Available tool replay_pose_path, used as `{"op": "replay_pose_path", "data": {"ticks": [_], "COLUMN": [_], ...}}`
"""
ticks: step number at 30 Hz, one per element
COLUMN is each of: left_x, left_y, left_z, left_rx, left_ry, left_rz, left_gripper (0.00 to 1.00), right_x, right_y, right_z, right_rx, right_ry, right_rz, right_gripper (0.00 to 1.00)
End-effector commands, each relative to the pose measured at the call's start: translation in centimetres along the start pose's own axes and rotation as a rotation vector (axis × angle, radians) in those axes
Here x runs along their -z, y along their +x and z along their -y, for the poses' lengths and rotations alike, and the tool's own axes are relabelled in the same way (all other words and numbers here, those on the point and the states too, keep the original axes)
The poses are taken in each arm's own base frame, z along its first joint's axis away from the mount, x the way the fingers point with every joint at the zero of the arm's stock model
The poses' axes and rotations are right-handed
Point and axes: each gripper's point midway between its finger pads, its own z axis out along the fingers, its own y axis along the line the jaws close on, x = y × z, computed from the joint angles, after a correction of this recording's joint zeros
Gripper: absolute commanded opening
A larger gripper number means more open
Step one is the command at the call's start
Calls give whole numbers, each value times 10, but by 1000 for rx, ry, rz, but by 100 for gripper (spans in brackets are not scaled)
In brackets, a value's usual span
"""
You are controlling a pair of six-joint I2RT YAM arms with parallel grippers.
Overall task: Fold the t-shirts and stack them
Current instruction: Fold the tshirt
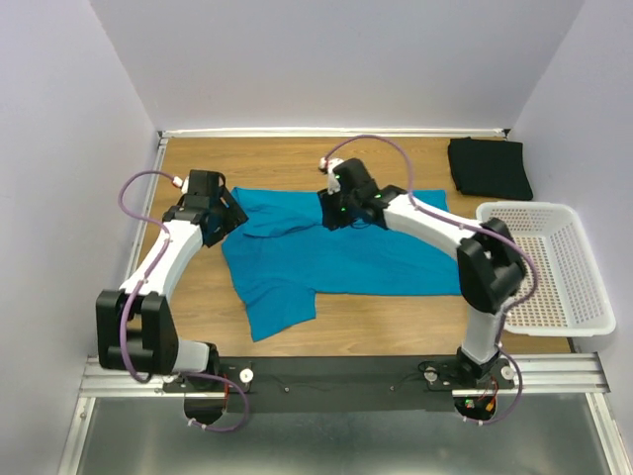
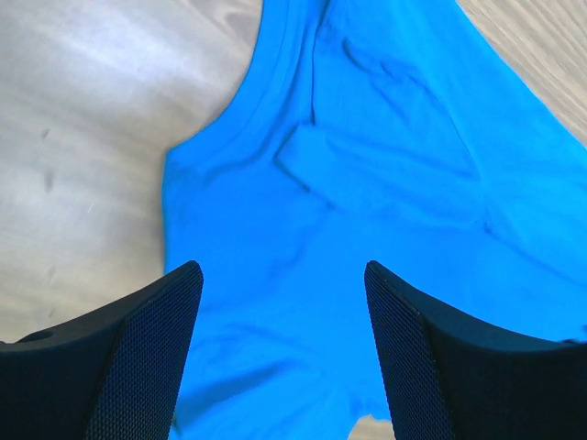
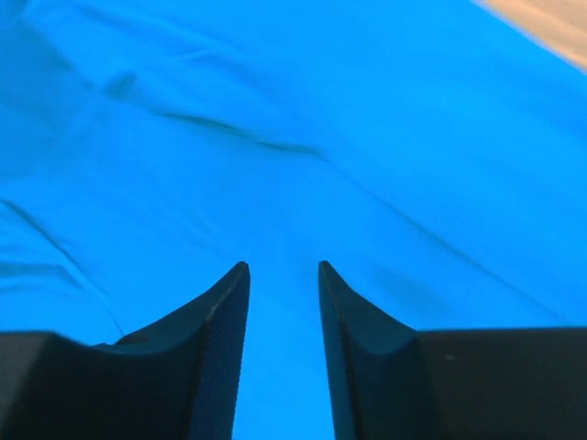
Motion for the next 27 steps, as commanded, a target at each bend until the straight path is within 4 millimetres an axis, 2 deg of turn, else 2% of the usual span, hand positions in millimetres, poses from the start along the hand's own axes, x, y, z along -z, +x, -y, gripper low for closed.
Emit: {"op": "replay_pose_path", "data": {"ticks": [1,5,10,11,18,27], "left_x": [-26,-41,-54,-55,-57,-58], "left_y": [-7,-10,-8,-7,-2,3], "left_z": [10,8,10,12,10,6], "left_rx": [-31,-54,-69,-74,-87,-100], "left_ry": [22,0,12,18,15,10], "left_rz": [13,29,20,15,8,-3], "left_gripper": [80,80,79,80,79,80], "right_x": [-40,-65,-96,-99,-122,-127], "right_y": [-6,-5,3,-1,1,6], "right_z": [-50,-84,-101,-104,-103,-102], "right_rx": [136,186,212,213,210,207], "right_ry": [-180,-283,-329,-333,-321,-317], "right_rz": [20,23,11,21,13,1], "right_gripper": [42,37,35,34,34,30]}}
